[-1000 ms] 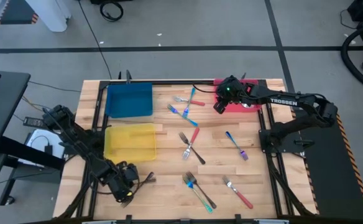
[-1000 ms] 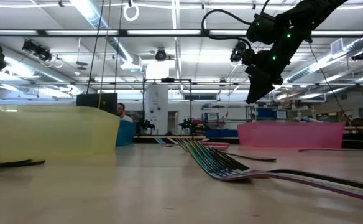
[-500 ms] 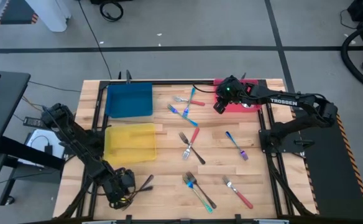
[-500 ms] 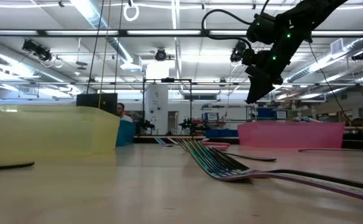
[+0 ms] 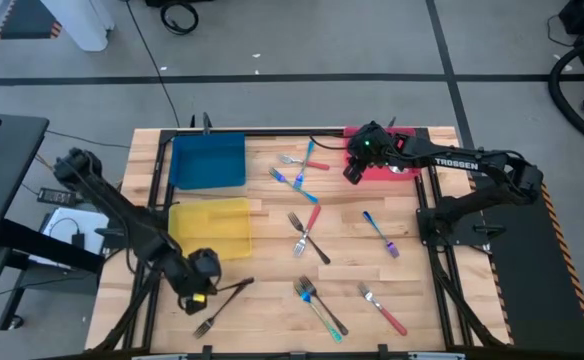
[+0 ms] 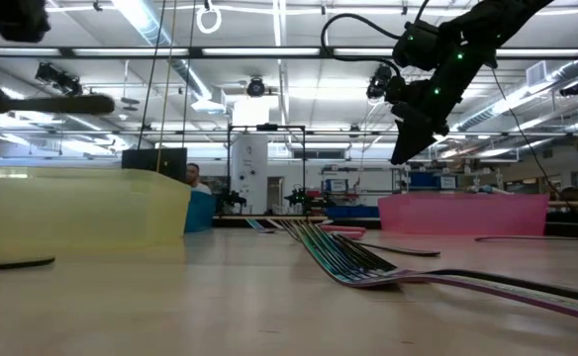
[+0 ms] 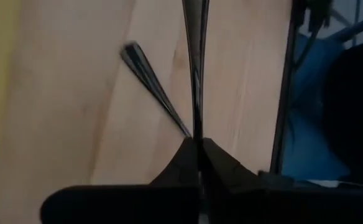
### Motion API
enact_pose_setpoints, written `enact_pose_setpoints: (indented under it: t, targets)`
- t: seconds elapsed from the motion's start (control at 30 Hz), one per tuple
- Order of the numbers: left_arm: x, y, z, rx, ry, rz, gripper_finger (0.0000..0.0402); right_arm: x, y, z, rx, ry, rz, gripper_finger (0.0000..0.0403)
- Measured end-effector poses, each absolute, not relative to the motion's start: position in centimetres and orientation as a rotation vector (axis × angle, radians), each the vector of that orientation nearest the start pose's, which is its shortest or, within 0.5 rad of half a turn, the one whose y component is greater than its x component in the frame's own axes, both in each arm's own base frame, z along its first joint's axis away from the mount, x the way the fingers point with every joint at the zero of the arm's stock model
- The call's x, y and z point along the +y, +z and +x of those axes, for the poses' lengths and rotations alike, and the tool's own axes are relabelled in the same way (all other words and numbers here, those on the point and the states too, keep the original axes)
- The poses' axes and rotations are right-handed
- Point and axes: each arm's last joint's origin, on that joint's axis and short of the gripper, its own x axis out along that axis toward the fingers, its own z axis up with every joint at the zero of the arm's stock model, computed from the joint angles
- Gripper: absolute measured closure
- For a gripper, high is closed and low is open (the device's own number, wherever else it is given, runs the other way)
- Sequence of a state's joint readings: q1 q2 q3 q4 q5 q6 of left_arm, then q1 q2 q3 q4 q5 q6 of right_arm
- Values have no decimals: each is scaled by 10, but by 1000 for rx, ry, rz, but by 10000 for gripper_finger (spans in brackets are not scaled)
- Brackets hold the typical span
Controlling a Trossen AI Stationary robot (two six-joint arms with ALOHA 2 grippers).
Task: Sort silverware by color (type)
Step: Put the black fork into the yellow bin
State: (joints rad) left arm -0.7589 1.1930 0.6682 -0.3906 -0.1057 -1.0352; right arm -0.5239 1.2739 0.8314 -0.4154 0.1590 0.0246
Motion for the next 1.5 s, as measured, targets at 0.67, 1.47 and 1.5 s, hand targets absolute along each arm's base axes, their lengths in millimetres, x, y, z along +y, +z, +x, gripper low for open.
enact_pose_setpoints:
  t: [0.67,1.47,1.5]
  targets:
    - [-47,223,135,1165,249,-431,397,-131,236,222,778,-579,201,263]
    - [-5,189,142,1171,241,-381,390,-132,240,225,731,-584,199,263]
    - [-5,187,141,1176,246,-386,390,-132,240,225,731,-584,199,263]
